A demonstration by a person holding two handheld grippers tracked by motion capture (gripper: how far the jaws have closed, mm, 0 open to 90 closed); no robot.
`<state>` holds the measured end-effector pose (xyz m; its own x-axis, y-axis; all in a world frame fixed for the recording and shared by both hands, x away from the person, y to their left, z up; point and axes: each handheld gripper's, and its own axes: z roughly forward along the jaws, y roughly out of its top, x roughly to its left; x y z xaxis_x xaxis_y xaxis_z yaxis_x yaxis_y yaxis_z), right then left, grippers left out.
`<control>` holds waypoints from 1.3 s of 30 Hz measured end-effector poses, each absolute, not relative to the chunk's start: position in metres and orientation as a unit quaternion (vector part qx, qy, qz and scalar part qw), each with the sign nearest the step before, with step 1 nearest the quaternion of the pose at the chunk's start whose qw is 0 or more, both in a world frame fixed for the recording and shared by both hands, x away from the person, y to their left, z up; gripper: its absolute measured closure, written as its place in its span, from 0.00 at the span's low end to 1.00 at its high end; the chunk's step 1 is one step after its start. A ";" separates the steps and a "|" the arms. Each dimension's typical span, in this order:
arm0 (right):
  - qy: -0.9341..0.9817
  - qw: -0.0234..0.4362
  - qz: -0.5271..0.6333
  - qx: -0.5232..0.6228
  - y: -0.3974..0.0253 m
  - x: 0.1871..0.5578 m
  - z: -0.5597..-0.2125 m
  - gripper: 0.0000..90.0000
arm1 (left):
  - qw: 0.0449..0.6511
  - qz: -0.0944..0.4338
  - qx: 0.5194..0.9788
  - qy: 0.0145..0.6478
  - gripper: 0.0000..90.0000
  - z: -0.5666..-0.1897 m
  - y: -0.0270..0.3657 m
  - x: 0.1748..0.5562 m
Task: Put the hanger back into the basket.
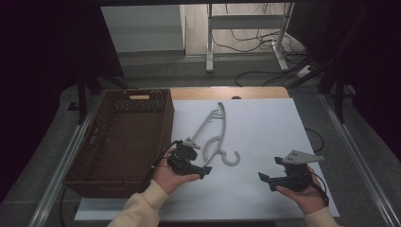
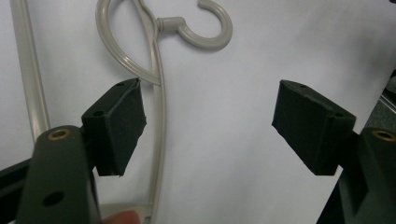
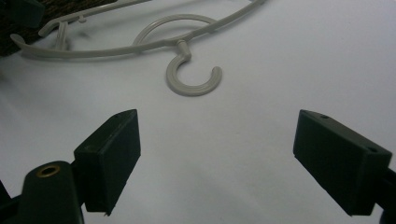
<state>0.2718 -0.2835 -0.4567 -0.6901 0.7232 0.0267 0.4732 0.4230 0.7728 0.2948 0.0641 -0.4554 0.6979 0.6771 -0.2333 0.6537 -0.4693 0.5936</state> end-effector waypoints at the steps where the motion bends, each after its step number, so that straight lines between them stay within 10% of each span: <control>1: 0.829 0.157 0.397 0.361 -0.284 0.272 -0.457 0.17 | 0.337 0.017 0.857 0.389 0.28 -0.456 0.064 0.295; 39: 0.832 0.153 0.395 0.358 -0.284 0.272 -0.457 0.17 | 0.286 0.022 0.871 0.398 0.32 -0.484 0.042 0.318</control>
<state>0.2721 -0.2836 -0.4575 -0.6963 0.7172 0.0279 0.4745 0.4308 0.7677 0.3179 0.0416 -0.4837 0.6818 0.7063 -0.1903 0.6816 -0.5191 0.5157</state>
